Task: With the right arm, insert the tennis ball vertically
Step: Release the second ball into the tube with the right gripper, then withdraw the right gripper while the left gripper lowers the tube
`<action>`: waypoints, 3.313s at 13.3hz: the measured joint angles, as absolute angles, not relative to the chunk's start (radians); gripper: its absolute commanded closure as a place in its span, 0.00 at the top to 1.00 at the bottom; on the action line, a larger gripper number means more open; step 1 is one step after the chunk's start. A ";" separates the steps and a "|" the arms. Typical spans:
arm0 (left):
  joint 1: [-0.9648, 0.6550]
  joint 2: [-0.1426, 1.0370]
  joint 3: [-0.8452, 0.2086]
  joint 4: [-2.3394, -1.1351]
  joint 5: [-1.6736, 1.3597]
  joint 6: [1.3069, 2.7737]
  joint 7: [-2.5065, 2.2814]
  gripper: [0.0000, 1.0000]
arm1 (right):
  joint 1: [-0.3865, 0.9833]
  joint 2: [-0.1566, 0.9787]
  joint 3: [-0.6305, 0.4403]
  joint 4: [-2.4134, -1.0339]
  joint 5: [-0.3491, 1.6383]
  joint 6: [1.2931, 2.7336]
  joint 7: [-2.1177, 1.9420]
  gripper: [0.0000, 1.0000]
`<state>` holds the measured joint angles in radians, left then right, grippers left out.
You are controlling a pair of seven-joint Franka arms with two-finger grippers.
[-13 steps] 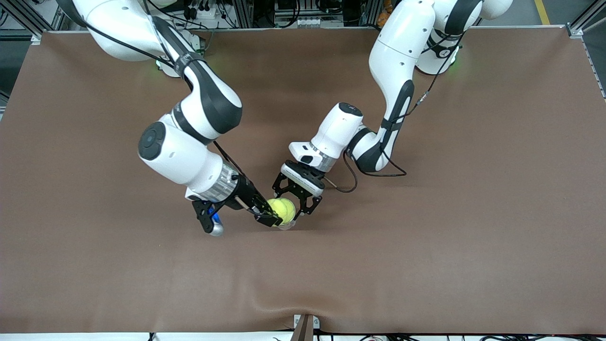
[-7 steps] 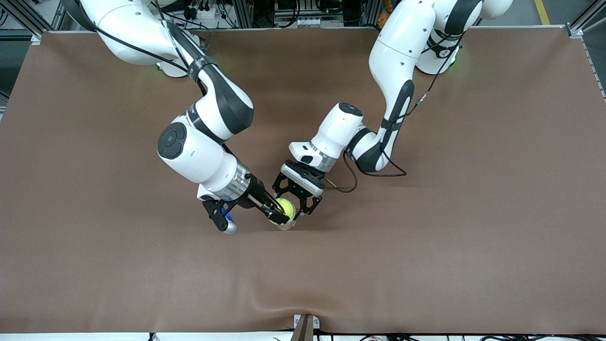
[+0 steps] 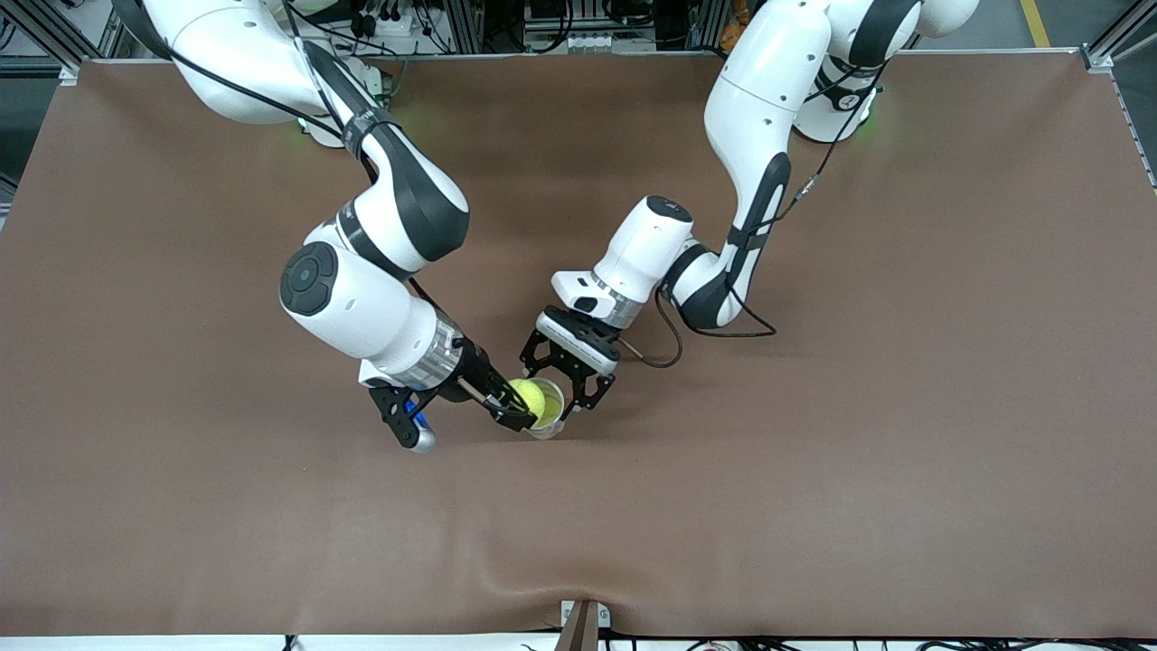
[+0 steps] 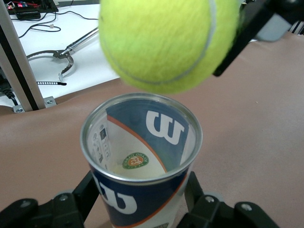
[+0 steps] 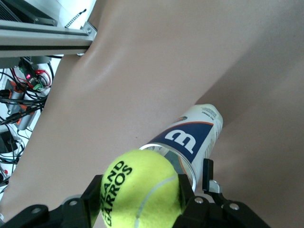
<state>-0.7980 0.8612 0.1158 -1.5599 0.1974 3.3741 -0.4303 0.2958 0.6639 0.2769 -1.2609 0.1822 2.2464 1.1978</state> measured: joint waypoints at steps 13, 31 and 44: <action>-0.798 0.861 0.116 -1.560 0.197 3.374 -0.430 0.78 | 0.314 0.669 0.274 -1.263 0.182 2.247 1.202 1.00; -0.804 0.862 0.115 -1.558 0.196 3.374 -0.434 1.00 | 0.084 0.450 0.268 -1.162 0.180 1.665 0.774 1.00; -0.804 0.851 0.116 -1.534 0.194 3.377 -0.435 1.00 | -0.087 0.233 0.263 -1.194 0.025 1.393 0.254 1.00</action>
<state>-0.8043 0.8506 0.1156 -1.5342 0.1940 3.3766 -0.4352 -0.0870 0.2335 0.2630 -1.1942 0.0247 1.3927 0.2541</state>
